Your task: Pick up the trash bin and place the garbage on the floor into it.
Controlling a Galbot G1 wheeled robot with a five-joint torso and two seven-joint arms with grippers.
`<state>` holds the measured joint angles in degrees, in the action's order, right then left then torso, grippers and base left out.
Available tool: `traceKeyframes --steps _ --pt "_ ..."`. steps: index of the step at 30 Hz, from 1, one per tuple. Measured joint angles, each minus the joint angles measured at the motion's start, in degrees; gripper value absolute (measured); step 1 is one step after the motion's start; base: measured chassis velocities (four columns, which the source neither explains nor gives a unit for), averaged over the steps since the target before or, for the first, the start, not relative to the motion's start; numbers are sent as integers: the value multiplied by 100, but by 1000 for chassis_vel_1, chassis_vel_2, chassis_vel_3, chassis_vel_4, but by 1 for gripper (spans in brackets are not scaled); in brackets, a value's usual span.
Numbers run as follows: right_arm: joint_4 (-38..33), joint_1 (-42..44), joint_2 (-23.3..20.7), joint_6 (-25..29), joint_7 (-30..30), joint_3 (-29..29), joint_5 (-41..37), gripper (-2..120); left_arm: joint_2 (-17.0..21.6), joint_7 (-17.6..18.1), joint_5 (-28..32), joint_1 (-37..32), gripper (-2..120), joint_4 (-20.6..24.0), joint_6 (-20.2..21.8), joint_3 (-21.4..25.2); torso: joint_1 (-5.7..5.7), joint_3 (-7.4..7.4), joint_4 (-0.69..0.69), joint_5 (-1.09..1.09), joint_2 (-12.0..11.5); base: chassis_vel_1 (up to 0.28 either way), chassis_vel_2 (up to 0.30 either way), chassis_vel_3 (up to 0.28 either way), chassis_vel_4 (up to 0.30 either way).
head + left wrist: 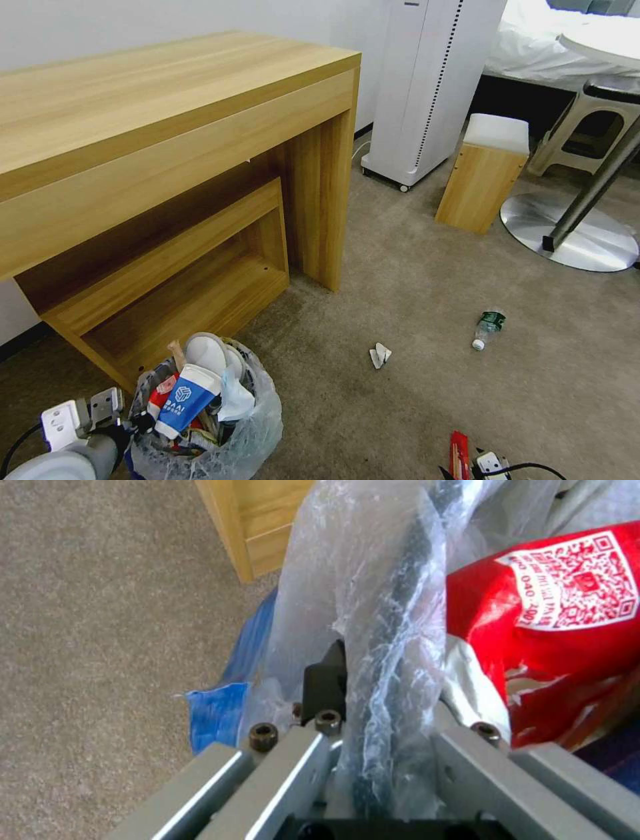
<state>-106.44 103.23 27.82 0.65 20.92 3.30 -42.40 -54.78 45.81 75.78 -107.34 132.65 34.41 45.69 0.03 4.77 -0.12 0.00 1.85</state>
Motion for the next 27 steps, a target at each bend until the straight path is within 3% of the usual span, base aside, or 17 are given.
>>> traceKeyframes --steps 9,16,27 --pt "428 262 69 244 -117 86 75 100 32 18 23 31 0 -27 -17 22 0 0 -1 -1 0 0 0 0 0" --pt "1186 -449 463 521 -379 -495 122 100 -43 30 -2 82 0 -94 -20 -36 0 0 -1 0 0 0 0 0 0" --pt "1650 -1206 749 576 -439 -977 77 100 -25 31 4 79 0 -138 -33 -10 0 0 -1 0 0 0 0 0 0"
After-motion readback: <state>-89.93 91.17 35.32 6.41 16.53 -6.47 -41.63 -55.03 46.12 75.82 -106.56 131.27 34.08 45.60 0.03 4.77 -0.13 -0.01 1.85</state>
